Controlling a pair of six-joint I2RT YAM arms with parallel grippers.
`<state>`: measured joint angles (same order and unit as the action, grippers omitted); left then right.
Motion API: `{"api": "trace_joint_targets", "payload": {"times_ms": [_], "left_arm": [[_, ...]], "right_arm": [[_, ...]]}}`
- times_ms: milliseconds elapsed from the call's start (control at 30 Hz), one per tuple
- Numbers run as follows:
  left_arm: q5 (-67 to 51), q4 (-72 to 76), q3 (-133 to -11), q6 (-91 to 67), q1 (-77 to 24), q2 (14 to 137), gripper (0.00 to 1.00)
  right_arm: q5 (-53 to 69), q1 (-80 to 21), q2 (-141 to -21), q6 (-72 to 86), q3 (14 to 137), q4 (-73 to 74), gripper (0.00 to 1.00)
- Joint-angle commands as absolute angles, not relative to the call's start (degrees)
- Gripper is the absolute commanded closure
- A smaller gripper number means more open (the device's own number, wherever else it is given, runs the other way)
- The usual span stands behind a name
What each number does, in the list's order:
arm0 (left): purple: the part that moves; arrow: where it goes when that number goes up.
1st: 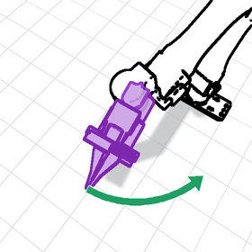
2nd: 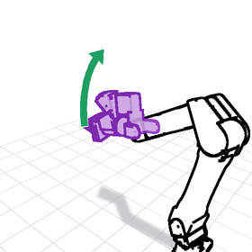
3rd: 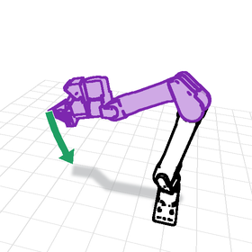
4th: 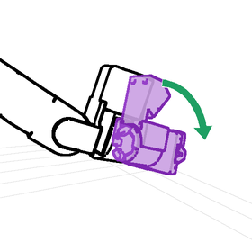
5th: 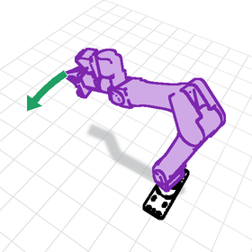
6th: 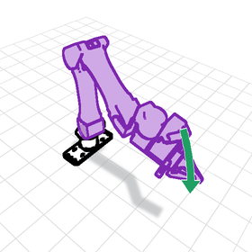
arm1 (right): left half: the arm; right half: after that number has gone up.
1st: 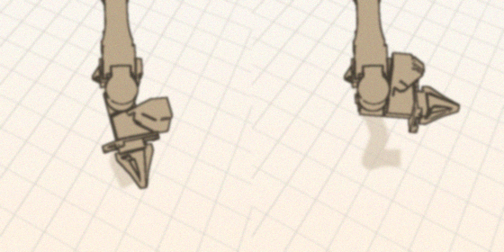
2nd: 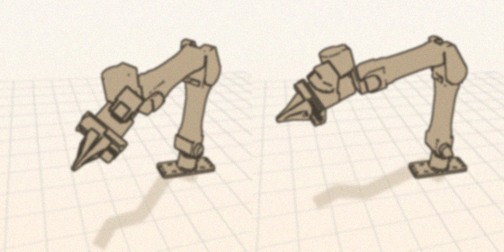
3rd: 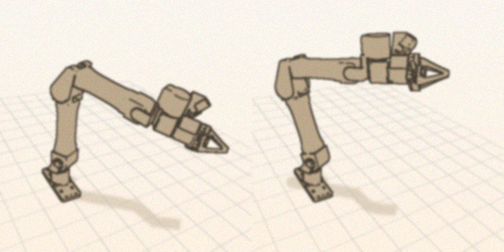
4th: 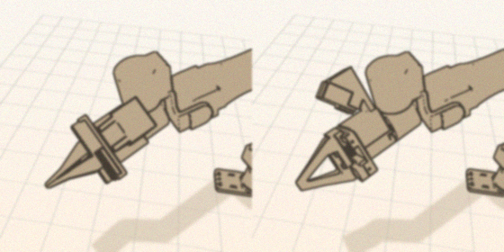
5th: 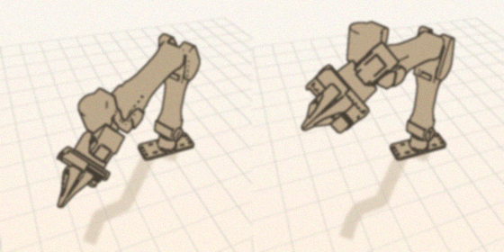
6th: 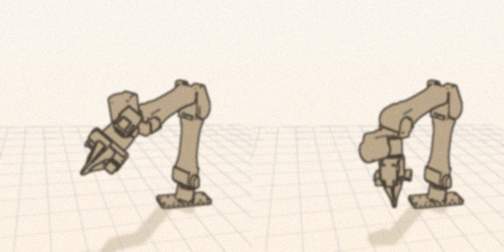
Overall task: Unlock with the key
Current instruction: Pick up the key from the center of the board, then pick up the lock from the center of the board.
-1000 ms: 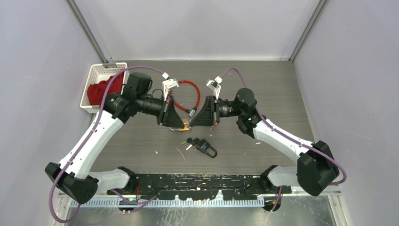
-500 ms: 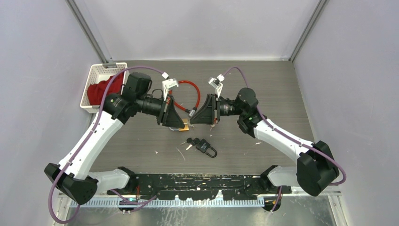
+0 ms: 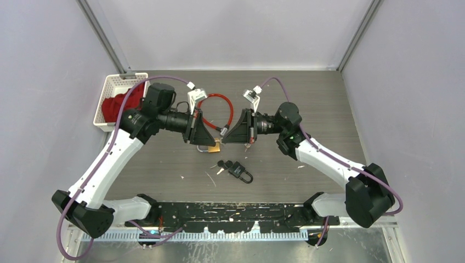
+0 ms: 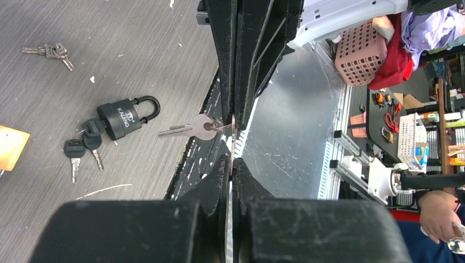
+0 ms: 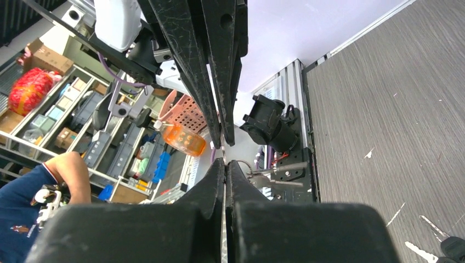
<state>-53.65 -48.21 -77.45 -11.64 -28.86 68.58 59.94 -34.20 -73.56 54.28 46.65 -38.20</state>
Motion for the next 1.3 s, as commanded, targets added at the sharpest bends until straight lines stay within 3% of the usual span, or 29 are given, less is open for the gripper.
{"api": "trace_joint_targets", "payload": {"times_ms": [0,33,67,100,133,200,300,500,933,1267], "left_arm": [[-53.6,-45.3,-77.8,-10.8,-28.9,67.3,0.93],[-51.9,-46.4,-78.2,-9.2,-28.8,67.4,0.78],[-49.6,-47.8,-78.7,-7.2,-28.8,67.7,0.54],[-47.1,-50.5,-79.5,-4.4,-28.9,68.0,0.39],[-44.5,-52.5,-80.2,-1.3,-28.9,68.5,0.27],[-38.2,-57.2,-81.5,5.4,-28.8,69.6,0.14],[-27.3,-63.6,-82.1,15.3,-28.7,72.1,0.09],[-10.9,-67.8,-82.1,24.6,-28.8,84.7,0.07],[-16.4,-52.8,-80.8,38.4,-30.1,103.5,0.11],[-12.5,-40.3,-74.7,41.5,-33.6,105.7,0.07]], "right_arm": [[59.3,-33.8,-73.1,55.8,47.3,-43.1,0.99],[59.3,-33.4,-73.0,55.9,47.2,-43.0,0.99],[59.4,-32.8,-72.8,56.0,47.2,-42.7,0.99],[59.5,-31.9,-72.7,55.9,47.1,-41.6,0.99],[59.8,-30.8,-72.7,55.9,46.9,-40.5,0.99],[60.5,-28.1,-72.5,55.4,46.2,-36.4,0.99],[60.1,-24.3,-71.4,52.0,44.9,-28.5,0.99],[47.3,-18.8,-66.2,37.8,45.4,-3.7,0.99],[41.7,-12.3,-56.9,33.7,42.9,8.0,0.99],[42.4,-12.2,-56.0,33.8,44.5,8.9,0.99]]}}
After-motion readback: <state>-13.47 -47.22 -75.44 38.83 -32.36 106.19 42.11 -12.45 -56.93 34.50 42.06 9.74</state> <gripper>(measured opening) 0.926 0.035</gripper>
